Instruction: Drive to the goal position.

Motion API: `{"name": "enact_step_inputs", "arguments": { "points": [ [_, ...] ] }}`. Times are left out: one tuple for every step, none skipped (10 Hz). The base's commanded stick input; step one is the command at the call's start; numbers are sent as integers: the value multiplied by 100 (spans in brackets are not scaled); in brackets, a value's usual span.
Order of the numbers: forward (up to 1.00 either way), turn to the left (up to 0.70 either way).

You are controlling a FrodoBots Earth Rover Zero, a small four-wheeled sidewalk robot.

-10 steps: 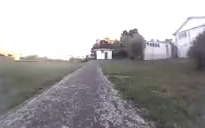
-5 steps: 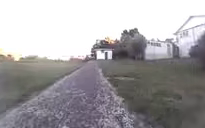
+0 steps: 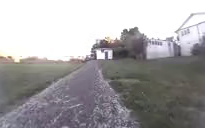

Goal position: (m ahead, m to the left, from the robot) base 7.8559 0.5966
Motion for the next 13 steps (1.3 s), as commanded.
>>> {"name": "enact_step_inputs", "arguments": {
  "points": [
    [100, 0],
    [100, 0],
    [100, 0],
    [100, 0],
    [100, 0],
    [100, 0],
    [100, 0],
    [100, 0],
    [100, 0],
    [100, 0],
    [100, 0],
    [100, 0],
    [100, 0]
  ]
}}
